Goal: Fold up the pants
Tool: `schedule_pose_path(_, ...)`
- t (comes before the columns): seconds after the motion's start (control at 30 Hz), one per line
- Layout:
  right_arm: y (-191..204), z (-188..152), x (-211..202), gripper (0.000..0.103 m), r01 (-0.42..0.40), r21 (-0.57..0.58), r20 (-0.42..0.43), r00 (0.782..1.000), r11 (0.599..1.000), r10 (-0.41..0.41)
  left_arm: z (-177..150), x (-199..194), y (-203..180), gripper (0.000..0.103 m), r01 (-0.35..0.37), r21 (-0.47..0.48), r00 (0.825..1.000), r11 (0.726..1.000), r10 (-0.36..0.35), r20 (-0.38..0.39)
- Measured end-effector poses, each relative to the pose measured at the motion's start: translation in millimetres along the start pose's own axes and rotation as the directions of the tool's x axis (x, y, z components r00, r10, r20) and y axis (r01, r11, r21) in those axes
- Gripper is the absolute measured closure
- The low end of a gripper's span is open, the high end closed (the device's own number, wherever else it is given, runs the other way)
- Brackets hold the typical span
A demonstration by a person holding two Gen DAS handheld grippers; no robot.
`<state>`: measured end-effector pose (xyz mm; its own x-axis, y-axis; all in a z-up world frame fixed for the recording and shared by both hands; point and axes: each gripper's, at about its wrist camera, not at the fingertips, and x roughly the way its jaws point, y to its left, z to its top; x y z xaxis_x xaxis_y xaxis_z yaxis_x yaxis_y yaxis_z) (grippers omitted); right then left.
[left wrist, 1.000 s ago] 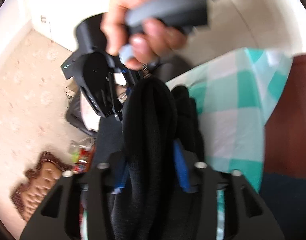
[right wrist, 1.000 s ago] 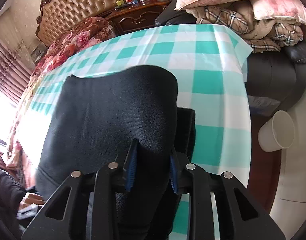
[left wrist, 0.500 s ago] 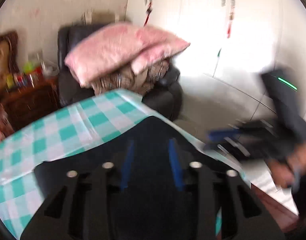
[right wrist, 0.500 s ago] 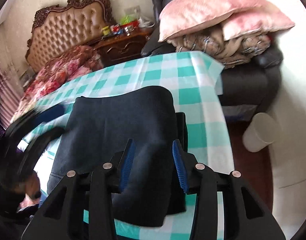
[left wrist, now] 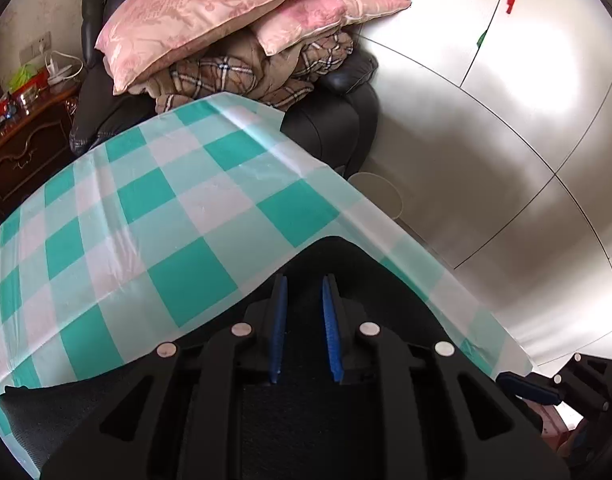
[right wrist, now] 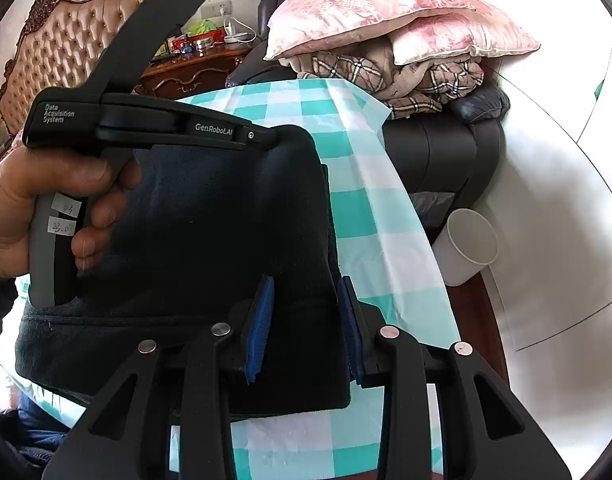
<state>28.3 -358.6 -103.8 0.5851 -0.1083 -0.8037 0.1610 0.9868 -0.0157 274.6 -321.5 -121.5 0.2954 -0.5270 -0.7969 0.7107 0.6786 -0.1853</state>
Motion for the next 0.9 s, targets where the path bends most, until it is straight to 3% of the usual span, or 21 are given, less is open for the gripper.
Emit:
schedule_pose_path(0.43,2,-5,-2,0.072,0.020,0.012,0.026,0.999,1.000,-0.020,1,4,-5,0.083,-0.032,-0.001,0.999,0.999,0.032,-0.002)
schedule_pose_path(0.6,3,-8,-4,0.072,0.018,0.014,0.026,0.999,1.000,-0.018,-2,-20,-2,0.083,0.024,-0.051,0.995,0.998,-0.019,0.096)
schedule_pose_path(0.7,3,-8,-5,0.072,0.021,0.014,0.027,0.999,1.000,-0.021,-2,-36,-1,0.083,0.002,-0.070,0.989,0.998,0.009,0.149)
schedule_pose_path(0.9,5,-8,-4,0.071,0.034,0.013,0.032,0.999,0.999,-0.035,-4,-11,8,0.082,-0.057,-0.087,0.997,0.995,0.060,0.039)
